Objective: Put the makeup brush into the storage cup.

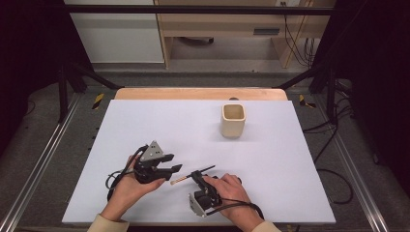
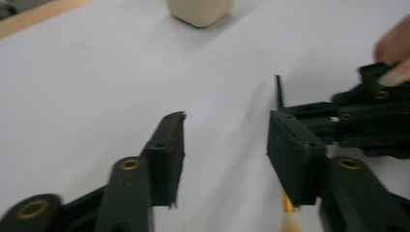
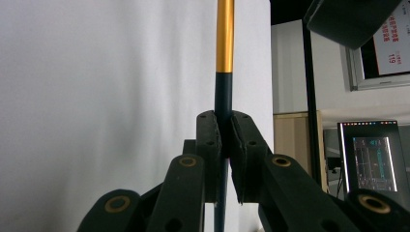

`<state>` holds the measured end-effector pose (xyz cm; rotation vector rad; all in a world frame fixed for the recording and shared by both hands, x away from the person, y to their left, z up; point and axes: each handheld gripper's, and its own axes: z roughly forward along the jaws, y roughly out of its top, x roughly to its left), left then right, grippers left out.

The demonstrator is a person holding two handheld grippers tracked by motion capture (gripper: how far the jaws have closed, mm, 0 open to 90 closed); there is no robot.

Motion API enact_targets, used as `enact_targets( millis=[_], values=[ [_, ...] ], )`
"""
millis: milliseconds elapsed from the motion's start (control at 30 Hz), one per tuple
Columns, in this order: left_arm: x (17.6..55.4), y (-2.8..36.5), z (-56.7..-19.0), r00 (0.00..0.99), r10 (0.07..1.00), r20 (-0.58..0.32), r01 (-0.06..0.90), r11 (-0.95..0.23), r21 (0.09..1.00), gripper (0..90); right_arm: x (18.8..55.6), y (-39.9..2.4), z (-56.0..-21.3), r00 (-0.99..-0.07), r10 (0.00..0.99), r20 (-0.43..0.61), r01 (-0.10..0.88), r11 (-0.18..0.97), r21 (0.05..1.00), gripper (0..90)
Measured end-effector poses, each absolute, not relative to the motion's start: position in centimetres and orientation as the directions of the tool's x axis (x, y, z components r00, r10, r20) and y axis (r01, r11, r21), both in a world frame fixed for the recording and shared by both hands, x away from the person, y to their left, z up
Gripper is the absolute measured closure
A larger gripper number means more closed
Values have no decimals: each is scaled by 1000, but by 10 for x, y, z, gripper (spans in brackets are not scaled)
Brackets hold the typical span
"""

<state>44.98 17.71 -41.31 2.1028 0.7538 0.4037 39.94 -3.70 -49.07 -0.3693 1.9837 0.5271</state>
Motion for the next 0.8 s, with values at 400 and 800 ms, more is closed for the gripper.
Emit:
enact_targets(
  millis=[400, 800],
  values=[
    [460, 199, -416, 667, 744, 42, 384, -390, 837, 215, 404, -45, -486, -442, -2, -897, -452, 864, 221, 832],
    [463, 227, -427, 601, 798, 39, 361, -315, 878, 46, 410, -57, -478, -424, 35, -905, -422, 877, 231, 832]
  ],
)
